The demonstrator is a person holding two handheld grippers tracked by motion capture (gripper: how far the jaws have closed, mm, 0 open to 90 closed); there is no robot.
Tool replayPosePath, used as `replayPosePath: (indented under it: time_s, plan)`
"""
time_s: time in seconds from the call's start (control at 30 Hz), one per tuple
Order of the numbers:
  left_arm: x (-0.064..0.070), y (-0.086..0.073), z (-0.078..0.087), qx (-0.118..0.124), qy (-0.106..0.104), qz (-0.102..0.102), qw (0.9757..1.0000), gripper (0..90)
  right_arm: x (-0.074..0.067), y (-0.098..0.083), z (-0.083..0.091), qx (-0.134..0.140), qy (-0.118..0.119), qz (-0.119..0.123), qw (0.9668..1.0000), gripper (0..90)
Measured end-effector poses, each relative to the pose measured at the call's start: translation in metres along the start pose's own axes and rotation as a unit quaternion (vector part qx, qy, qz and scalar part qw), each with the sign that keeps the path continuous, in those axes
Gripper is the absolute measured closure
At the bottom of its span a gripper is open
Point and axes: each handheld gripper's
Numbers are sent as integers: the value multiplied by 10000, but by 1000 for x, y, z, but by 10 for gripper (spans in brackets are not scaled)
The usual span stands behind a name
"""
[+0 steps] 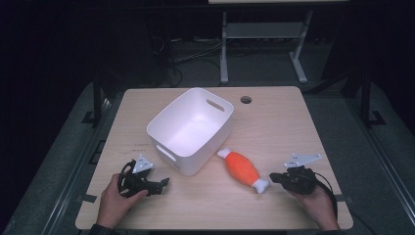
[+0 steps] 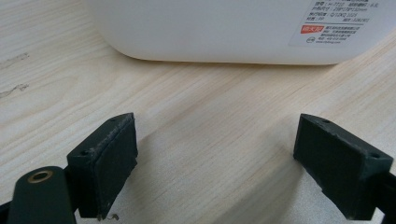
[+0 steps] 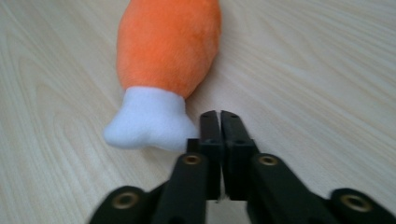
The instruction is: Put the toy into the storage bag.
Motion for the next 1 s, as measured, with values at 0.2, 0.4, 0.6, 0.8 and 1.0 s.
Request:
replayPosePath:
  time_s: [0.2,0.4,0.6,0.8,1.0]
  plan:
    - [0,0,0,-3,1,-1,10000,126,4,5,2,-29,-78,-121,9999,704]
    - [0,0,0,1,0,1,10000,126,10,11,1,-192,-59,-340,9992,491]
    - [0,0,0,0,0,0,10000,126,10,22,3,-272,-129,-350,9989,321]
    - [0,0,0,-2,0,-1,10000,126,6,33,4,-298,-147,-324,9989,188]
    - [0,0,0,-2,1,-3,10000,126,3,43,1,-324,-119,-305,9989,89]
Point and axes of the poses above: each handheld gripper's, and its own axes: z roughly backward along the jaws, y roughly out of its top, x roughly to its right, and after that the axes turned 1 degree about x, right-handed
